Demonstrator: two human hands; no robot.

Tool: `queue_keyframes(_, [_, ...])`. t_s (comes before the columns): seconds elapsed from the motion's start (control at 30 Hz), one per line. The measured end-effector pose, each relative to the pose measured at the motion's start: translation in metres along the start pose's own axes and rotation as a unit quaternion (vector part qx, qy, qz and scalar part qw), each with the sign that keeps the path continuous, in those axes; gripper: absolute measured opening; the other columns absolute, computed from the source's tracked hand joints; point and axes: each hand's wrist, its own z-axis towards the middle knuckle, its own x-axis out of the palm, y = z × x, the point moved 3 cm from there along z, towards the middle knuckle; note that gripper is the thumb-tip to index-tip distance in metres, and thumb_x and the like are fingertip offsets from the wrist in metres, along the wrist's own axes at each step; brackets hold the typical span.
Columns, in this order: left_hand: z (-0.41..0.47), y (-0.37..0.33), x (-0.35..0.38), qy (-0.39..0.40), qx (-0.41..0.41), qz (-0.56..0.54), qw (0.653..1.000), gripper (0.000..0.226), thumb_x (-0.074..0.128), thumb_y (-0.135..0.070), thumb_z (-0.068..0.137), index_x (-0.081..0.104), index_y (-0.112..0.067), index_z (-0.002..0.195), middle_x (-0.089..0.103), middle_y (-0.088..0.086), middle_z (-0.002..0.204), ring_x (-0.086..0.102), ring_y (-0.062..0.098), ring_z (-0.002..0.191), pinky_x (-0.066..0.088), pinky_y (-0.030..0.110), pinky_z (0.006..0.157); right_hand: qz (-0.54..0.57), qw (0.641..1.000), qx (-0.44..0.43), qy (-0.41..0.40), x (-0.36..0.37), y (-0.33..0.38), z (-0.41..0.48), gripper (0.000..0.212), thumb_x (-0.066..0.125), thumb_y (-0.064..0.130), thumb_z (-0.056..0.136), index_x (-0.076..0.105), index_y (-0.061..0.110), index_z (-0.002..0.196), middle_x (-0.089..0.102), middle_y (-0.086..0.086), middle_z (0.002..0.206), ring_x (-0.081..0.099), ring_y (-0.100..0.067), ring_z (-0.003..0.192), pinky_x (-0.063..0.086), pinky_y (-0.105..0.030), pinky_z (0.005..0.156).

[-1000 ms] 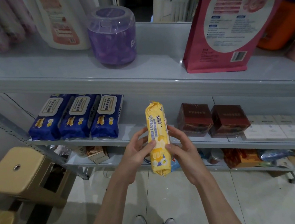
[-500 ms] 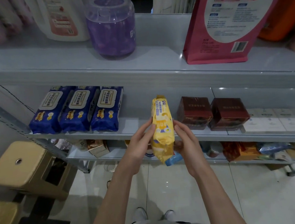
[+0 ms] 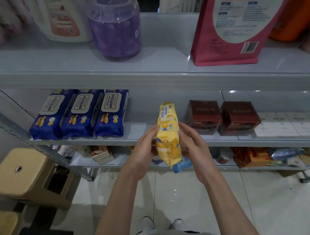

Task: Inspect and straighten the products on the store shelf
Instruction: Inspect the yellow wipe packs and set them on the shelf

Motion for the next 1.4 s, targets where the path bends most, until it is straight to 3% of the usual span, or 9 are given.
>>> queue_keyframes(0.23, [0.0,0.0,-0.006,-0.016,-0.011,-0.029,0.999,0.041,0.046,-0.048,0.104,0.065,-0.028,0.133,0.073,0.006,0.123,0.068,0.026,0.118,0.047,0.055,0.11,-0.014,1.0,-0.003,0.005,0.004,0.003,0.001,0.037,0.068,0.036,0.096,0.067,0.035,0.133,0.07,0.009,0.129,0.072,-0.012,0.111,0.061,-0.026,0.079])
queue_keyframes(0.37, [-0.005,-0.002,-0.009,-0.02,0.052,0.025,0.998,0.047,0.064,-0.028,0.099,0.054,-0.037,0.144,0.07,0.001,0.127,0.071,0.018,0.11,0.059,0.04,0.091,-0.001,1.0,0.031,0.0,0.001,0.005,0.004,0.028,0.062,0.038,0.1,0.07,0.027,0.125,0.076,0.004,0.119,0.072,-0.016,0.111,0.057,-0.03,0.09])
queue_keyframes(0.5, [-0.006,-0.003,-0.011,-0.055,0.082,0.033,0.995,0.066,0.081,-0.015,0.085,0.053,-0.04,0.14,0.059,-0.002,0.129,0.067,0.021,0.112,0.062,0.031,0.072,-0.014,0.998,0.055,-0.024,0.002,0.003,0.007,0.036,0.076,0.036,0.091,0.064,0.019,0.12,0.074,-0.002,0.119,0.076,-0.013,0.098,0.06,-0.024,0.072])
queue_keyframes(0.67, [-0.006,-0.005,-0.014,-0.101,0.06,0.037,0.992,0.04,0.056,-0.028,0.104,0.05,-0.027,0.143,0.064,-0.008,0.115,0.071,0.007,0.091,0.056,0.017,0.06,0.052,0.996,0.071,-0.024,-0.003,-0.003,0.01,0.046,0.074,0.017,0.094,0.054,0.018,0.135,0.077,-0.005,0.116,0.077,-0.014,0.093,0.057,-0.021,0.061])
queue_keyframes(0.77, [-0.006,-0.007,-0.016,-0.097,0.057,0.042,0.993,0.025,0.06,-0.022,0.102,0.063,-0.024,0.127,0.071,0.001,0.115,0.073,0.005,0.089,0.057,0.018,0.062,0.087,0.994,0.071,-0.001,-0.006,-0.009,0.007,0.046,0.068,0.013,0.097,0.053,0.022,0.14,0.076,-0.01,0.116,0.075,-0.027,0.104,0.059,-0.027,0.065])
queue_keyframes(0.93, [-0.005,-0.007,-0.015,-0.06,0.034,0.007,0.998,0.032,0.066,-0.022,0.098,0.056,-0.026,0.128,0.076,0.005,0.112,0.075,0.024,0.099,0.062,0.046,0.084,0.1,0.992,0.073,0.014,-0.009,-0.015,0.009,0.042,0.06,0.015,0.101,0.053,0.028,0.141,0.076,-0.009,0.118,0.072,-0.03,0.111,0.058,-0.031,0.07])
queue_keyframes(1.13, [-0.005,-0.008,-0.018,-0.078,0.074,0.013,0.994,0.042,0.075,-0.008,0.089,0.056,-0.019,0.125,0.067,0.001,0.124,0.075,0.014,0.095,0.059,0.026,0.065,-0.009,1.0,0.023,0.009,-0.012,-0.01,0.012,0.047,0.072,0.031,0.094,0.057,0.03,0.139,0.07,0.005,0.127,0.07,-0.011,0.114,0.059,-0.024,0.078])
queue_keyframes(1.27, [-0.004,-0.008,-0.019,-0.058,0.085,0.032,0.994,0.057,0.078,-0.001,0.084,0.057,-0.021,0.133,0.065,-0.002,0.129,0.074,0.018,0.103,0.064,0.038,0.074,-0.019,1.0,0.012,0.01,-0.016,-0.015,0.013,0.046,0.071,0.023,0.096,0.057,0.028,0.14,0.07,0.004,0.128,0.07,-0.011,0.113,0.059,-0.026,0.078])
queue_keyframes(1.4, [-0.005,-0.008,-0.019,-0.055,0.104,0.042,0.992,0.055,0.082,-0.001,0.081,0.061,-0.025,0.126,0.066,-0.006,0.126,0.067,0.019,0.115,0.064,0.046,0.079,0.032,0.999,-0.008,0.01,-0.016,-0.017,0.011,0.052,0.067,0.009,0.097,0.052,0.028,0.143,0.073,0.002,0.121,0.071,-0.017,0.114,0.061,-0.033,0.082])
